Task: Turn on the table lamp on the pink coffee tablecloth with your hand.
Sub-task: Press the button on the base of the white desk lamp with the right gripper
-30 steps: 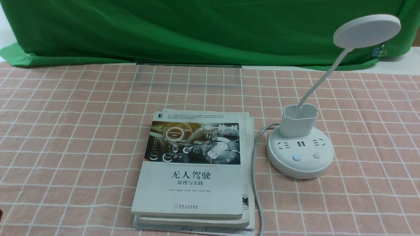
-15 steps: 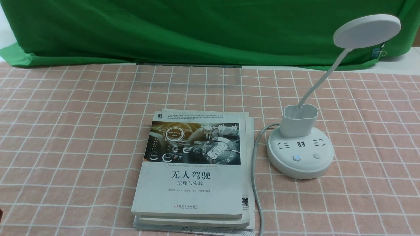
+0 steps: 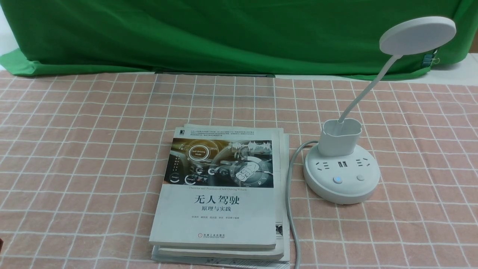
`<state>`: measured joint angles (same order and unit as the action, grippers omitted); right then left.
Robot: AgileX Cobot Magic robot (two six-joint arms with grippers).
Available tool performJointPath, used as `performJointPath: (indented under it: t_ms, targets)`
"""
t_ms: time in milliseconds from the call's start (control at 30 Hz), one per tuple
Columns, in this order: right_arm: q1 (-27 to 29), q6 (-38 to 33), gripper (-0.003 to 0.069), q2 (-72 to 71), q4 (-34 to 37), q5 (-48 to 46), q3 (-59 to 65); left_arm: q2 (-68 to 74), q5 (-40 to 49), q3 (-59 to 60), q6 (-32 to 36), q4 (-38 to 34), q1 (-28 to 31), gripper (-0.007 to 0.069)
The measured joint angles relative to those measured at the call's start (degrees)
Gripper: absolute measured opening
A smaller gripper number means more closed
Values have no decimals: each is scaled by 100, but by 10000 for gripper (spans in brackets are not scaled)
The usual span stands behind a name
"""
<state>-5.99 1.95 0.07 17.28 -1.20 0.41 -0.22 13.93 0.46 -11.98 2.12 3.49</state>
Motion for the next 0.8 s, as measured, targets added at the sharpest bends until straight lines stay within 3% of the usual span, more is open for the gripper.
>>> performJointPath:
  t_ms: [367, 533, 667, 767, 800]
  targets:
    - [0, 98, 242, 0, 6, 495, 0, 0, 0, 0, 12, 0, 0, 19]
    - [0, 446, 178, 15, 6, 511, -21, 0, 0, 0, 12, 0, 0, 19]
    - [0, 220, 53, 881, 22, -1118, -1018, 0, 0, 0, 12, 0, 0, 19]
    - [0, -159, 37, 1622, 22, -2081, -1843, 0, 0, 0, 12, 0, 0, 19]
    - [0, -414, 37, 2281, 15, -2895, -2359, 0, 0, 0, 12, 0, 0, 19]
